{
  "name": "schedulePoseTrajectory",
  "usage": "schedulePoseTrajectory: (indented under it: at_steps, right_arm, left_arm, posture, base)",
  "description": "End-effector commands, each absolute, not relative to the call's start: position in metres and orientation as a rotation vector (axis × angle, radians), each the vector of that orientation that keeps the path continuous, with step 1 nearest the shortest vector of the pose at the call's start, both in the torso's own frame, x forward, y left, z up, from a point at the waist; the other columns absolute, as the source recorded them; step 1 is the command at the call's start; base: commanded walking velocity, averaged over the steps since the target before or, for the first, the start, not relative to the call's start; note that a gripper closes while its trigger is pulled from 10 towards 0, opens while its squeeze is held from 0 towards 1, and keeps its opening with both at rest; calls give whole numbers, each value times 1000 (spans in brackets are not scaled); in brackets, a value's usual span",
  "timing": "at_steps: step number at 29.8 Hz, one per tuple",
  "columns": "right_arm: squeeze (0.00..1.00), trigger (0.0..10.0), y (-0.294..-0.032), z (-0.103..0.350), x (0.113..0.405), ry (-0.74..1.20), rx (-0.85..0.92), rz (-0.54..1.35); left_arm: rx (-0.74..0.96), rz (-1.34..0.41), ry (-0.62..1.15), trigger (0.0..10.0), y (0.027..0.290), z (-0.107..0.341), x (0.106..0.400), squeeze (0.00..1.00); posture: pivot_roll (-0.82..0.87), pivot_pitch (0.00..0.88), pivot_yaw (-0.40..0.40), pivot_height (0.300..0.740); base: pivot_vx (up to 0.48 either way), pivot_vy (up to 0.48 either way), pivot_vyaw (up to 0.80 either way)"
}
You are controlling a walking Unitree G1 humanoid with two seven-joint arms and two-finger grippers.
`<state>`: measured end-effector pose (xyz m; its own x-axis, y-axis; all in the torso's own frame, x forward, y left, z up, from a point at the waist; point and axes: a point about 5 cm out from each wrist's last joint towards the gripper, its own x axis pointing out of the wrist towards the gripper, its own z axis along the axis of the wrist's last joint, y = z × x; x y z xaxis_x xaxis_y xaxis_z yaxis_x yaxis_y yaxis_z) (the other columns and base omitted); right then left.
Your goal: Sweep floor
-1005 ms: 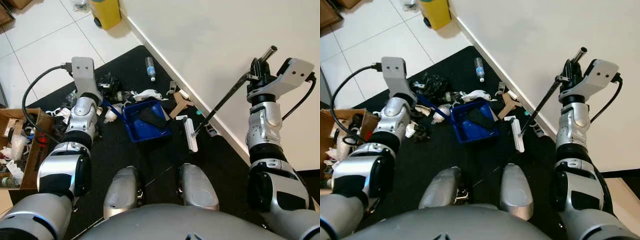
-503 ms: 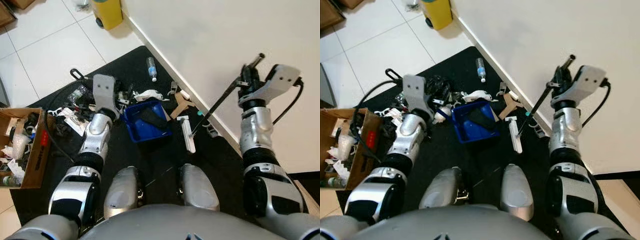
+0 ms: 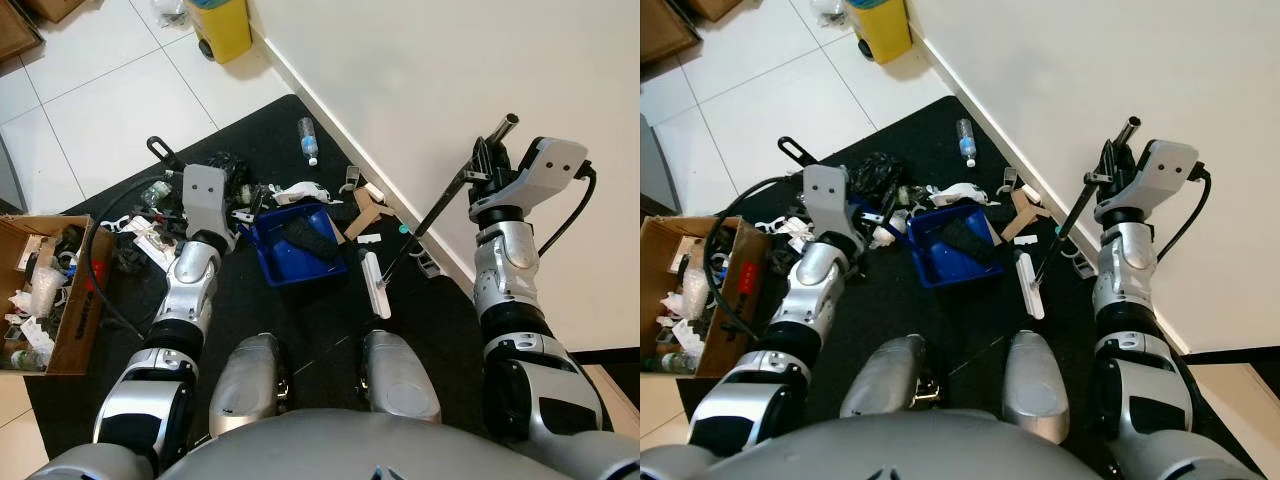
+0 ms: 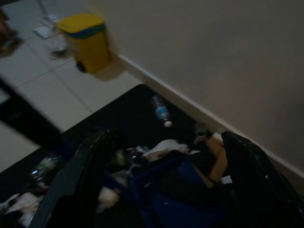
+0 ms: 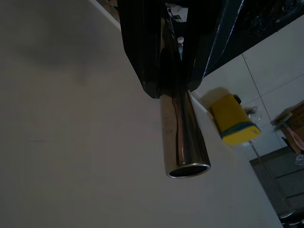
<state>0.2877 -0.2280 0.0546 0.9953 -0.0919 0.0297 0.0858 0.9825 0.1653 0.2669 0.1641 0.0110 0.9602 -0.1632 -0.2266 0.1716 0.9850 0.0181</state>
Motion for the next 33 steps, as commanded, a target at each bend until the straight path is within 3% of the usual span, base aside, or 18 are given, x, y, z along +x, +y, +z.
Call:
schedulePoseTrajectory:
  at_steps: [1, 10, 18, 33]
  right_arm:
    - [0, 10000, -228, 57, 289, -54, 155, -91]
    - [0, 10000, -229, 59, 291, -58, 154, -90]
    - [0, 10000, -235, 67, 297, -70, 145, -87]
    - [0, 10000, -238, 79, 300, -106, 131, -68]
  left_arm:
    - [62, -132, 269, 10000, 176, 4, 261, 0]
    - [2, 1, 294, 10000, 196, -3, 253, 0]
    - [-31, 201, 262, 10000, 219, 13, 277, 0]
    - [-153, 273, 295, 10000, 226, 30, 309, 0]
  posture:
    - [21, 0, 36, 740]
    - [29, 0, 26, 740]
    - [34, 0, 3, 740]
    - [2, 49, -19, 740]
  base:
    - [0, 0, 0]
    - [0, 0, 0]
    - [0, 0, 0]
    - [0, 0, 0]
